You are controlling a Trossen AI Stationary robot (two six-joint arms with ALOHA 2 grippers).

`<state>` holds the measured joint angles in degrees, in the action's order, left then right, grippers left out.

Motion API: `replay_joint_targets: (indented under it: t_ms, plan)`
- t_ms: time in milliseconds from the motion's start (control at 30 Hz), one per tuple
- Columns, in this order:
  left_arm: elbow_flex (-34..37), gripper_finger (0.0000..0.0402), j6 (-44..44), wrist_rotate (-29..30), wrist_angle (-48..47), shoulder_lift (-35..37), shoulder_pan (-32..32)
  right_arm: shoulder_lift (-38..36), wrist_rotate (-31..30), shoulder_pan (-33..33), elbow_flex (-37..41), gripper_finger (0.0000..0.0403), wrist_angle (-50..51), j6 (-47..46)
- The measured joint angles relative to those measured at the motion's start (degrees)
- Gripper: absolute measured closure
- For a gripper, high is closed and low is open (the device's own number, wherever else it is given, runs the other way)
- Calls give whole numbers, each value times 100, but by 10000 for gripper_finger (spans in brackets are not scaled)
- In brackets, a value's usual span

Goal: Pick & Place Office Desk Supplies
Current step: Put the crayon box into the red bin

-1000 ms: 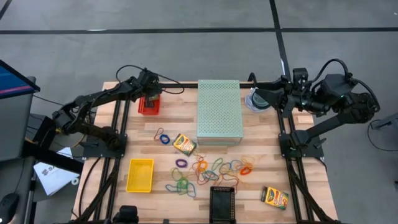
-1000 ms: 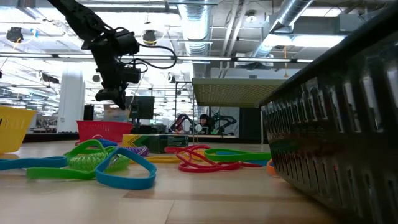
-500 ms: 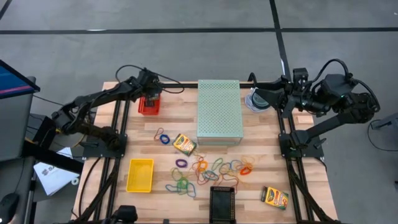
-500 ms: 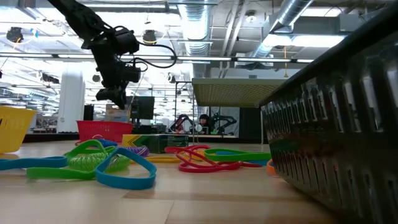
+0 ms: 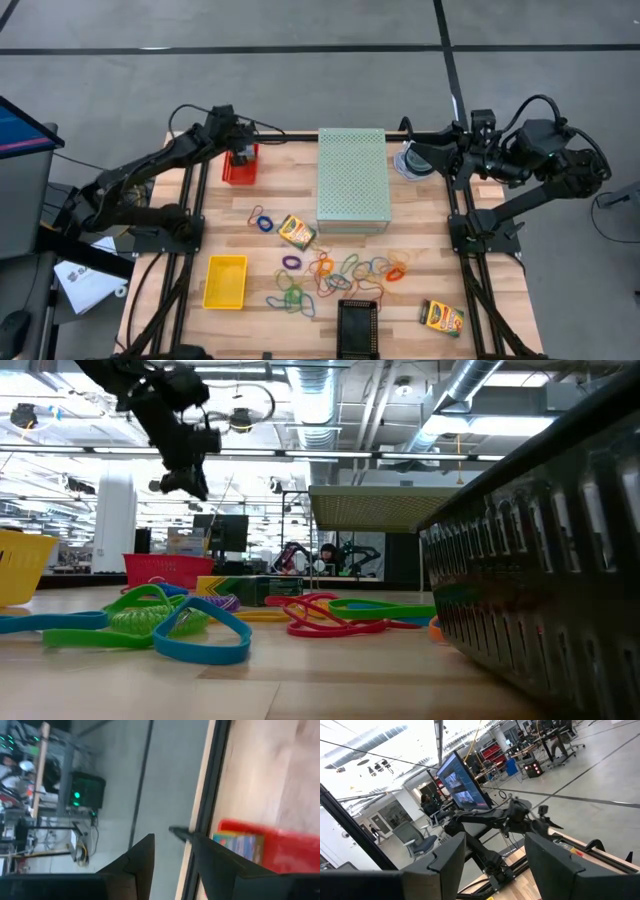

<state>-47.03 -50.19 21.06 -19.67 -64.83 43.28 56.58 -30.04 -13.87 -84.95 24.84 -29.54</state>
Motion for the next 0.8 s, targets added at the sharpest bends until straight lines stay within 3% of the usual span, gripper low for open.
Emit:
replay_joint_targets:
  t_ms: [133,300,500,633,800]
  plan:
    - [-22,270,684,-2,-177,437,-480,0,0,0,0,202,0,2]
    - [-256,270,2656,-188,-760,830,-1406,0,0,0,0,202,0,0]
    - [-372,270,5340,-2267,-941,1006,-2312,9,0,0,0,202,134,-1]
    - [-372,270,6080,-3016,-1121,908,-2844,51,1,0,0,202,401,-106]
    - [-371,270,6221,-2990,-1740,649,-3495,96,0,0,2,202,479,-190]
